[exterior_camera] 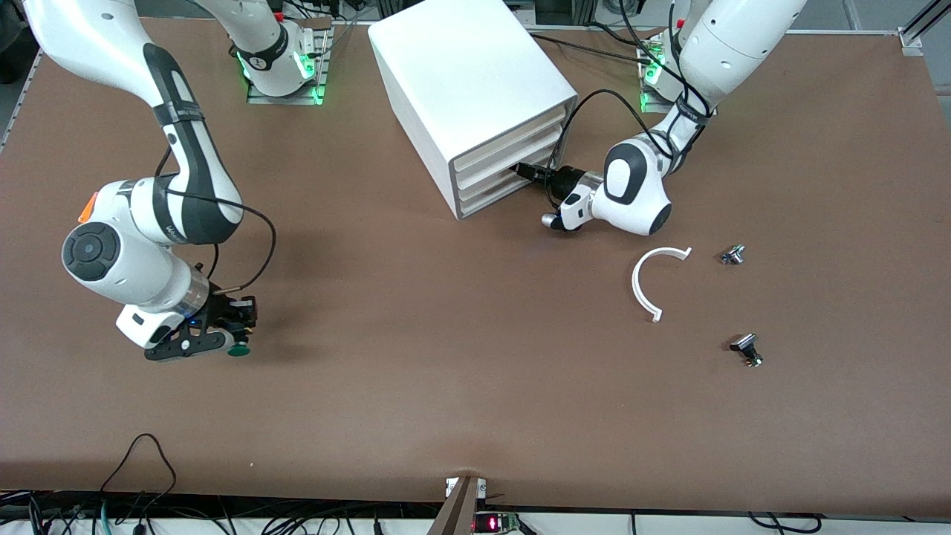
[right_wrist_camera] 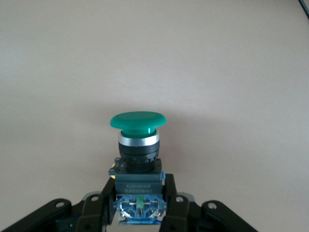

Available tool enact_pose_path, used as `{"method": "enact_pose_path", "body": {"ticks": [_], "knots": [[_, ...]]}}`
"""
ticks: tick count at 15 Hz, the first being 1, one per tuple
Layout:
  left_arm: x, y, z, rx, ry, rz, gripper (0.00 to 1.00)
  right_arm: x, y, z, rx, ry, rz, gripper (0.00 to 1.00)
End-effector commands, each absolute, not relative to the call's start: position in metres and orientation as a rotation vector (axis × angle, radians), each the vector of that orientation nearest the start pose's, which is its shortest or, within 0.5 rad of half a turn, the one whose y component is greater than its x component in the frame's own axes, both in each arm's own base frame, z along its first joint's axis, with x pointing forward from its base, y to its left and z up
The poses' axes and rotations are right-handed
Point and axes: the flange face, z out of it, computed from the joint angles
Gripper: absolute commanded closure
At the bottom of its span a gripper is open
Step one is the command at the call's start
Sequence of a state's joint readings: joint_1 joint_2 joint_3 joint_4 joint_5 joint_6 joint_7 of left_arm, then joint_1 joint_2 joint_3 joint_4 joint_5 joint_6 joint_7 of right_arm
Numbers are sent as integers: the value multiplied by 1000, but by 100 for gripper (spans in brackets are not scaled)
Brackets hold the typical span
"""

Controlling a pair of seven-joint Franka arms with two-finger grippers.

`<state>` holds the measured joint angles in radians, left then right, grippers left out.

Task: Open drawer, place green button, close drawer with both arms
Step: 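Pull the drawer open with the left gripper while the right gripper lifts the button, then lower the green button into the open drawer and open the right gripper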

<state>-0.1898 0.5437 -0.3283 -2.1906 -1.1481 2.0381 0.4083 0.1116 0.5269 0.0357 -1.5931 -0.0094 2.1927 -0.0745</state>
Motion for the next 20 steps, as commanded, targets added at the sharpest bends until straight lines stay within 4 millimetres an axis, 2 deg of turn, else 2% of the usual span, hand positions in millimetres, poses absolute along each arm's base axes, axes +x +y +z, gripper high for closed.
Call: {"method": "enact_pose_path", "body": {"ticks": [1,3,5,7,9,10,11,12,13,15,16,18,19,20], "knots": [[409,-296,133,2162,30,-715,100,686,138,345,-3092,-435,-121,65],[431,-277,134,2218,81,-617,100,682,166,350,-3084,-515,-136,65],[460,-263,148,2226,105,-537,100,676,199,359,-3058,-620,-159,65],[490,-241,157,2240,128,-462,100,671,228,367,-3039,-677,-186,65],[519,-222,168,2308,58,-397,100,663,260,374,-3020,-763,-211,65],[531,-214,174,2331,41,-366,100,657,278,377,-3006,-801,-222,65],[533,-211,174,2335,47,-366,100,652,295,383,-2991,-836,-240,65],[532,-209,174,2334,60,-370,64,649,310,390,-2975,-871,-263,65],[532,-207,174,2331,49,-363,1,644,330,400,-2946,-940,-293,65],[534,-208,178,2333,41,-351,0,625,374,408,-2879,-1133,-328,65],[537,-208,180,2334,41,-339,0,625,388,418,-2858,-1182,-368,65],[547,-204,202,2367,24,-257,0,610,419,428,-2803,-1306,-401,65],[556,-191,218,2411,-17,-201,0,602,433,430,-2761,-1391,-418,65],[566,-167,238,2469,-72,-146,0,589,455,430,-2711,-1482,-425,64]]}}
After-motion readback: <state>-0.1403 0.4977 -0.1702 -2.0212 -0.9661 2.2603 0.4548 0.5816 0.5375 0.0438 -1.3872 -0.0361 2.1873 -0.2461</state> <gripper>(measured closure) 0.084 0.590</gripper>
